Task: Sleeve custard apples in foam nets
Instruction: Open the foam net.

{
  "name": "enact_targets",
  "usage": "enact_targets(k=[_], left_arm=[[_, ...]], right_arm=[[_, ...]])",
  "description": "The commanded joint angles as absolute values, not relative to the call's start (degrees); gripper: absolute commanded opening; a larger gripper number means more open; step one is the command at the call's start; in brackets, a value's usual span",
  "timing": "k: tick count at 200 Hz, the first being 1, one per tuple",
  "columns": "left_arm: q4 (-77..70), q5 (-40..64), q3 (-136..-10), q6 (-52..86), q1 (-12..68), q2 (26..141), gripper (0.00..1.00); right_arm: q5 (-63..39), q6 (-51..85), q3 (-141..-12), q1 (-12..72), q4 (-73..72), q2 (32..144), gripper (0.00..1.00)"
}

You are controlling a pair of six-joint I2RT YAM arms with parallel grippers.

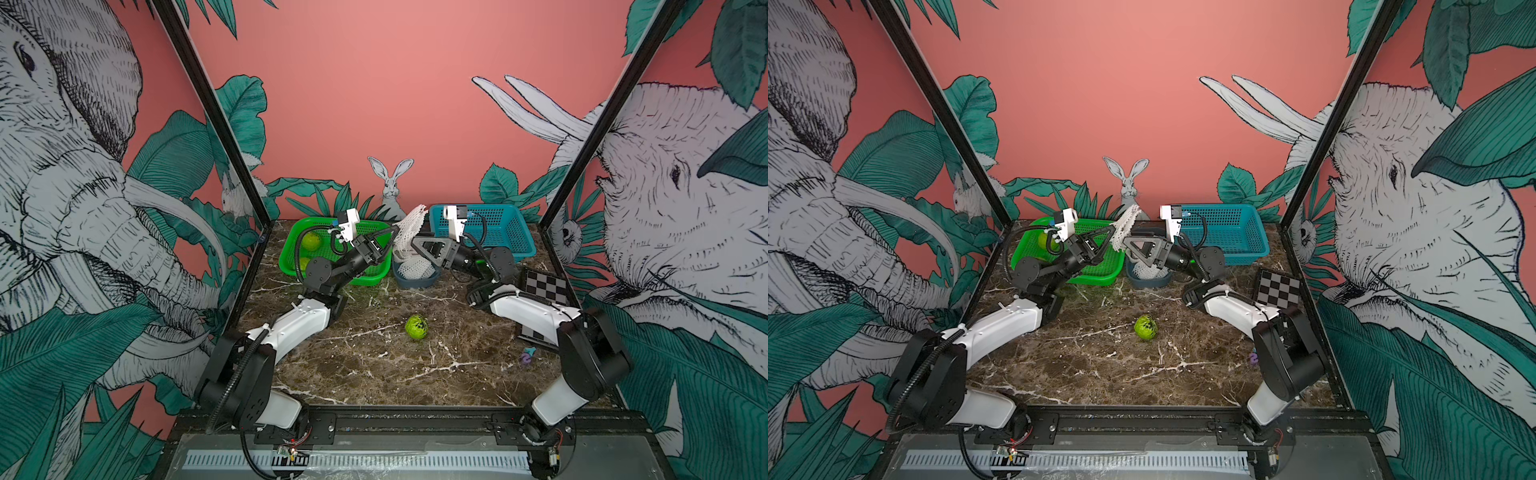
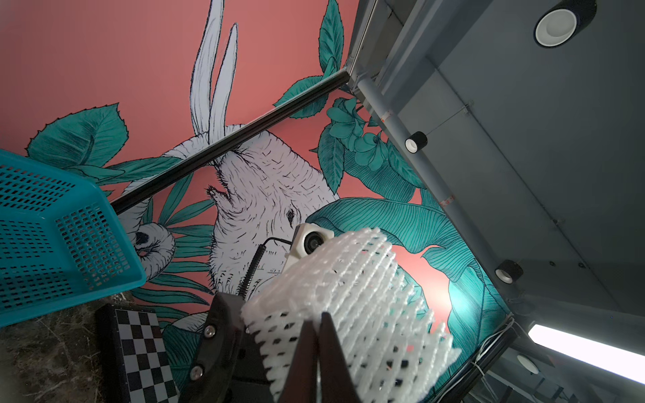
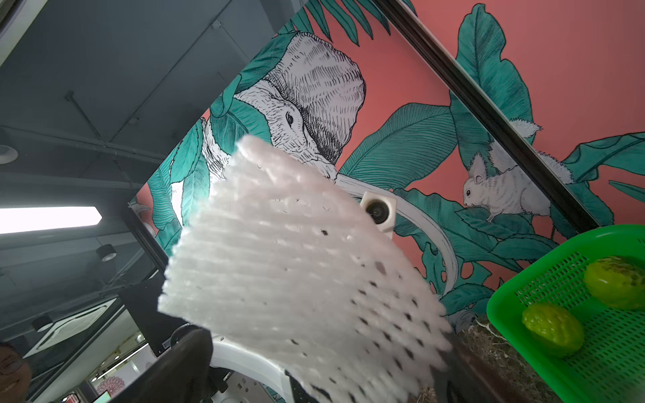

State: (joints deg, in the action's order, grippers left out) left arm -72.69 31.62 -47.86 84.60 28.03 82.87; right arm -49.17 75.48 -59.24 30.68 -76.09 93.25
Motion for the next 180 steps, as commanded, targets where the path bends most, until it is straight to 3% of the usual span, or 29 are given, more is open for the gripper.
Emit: enact_targets(k=[1, 66, 106, 143, 180], left_arm=[[-79.5, 31.3, -49.5, 87.8, 28.7, 83.5, 0.00], [-80.0, 30.8, -48.4, 85.3, 28.7, 82.3, 0.00], [-80.3, 30.6, -48.4, 84.6, 28.7, 82.3, 0.00], [-80.3, 32.0, -50.3, 85.2, 28.7, 83.0, 0.00], [-80.3, 31.4, -49.1, 84.7, 28.8, 82.8, 0.00]], right_arm=[[-47.2, 78.4, -61.0, 31.1, -80.9, 94.6, 0.99], [-48.7, 81.9, -62.1, 31.3, -80.9, 94.8, 0.83], [-49.5, 83.2, -61.8, 31.6, -81.0, 94.4, 0.82], [-48.1, 82.9, -62.0, 31.8, -80.9, 95.4, 0.93], [-48.1, 83.2, -63.5, 32.0, -80.9, 95.7, 0.82]])
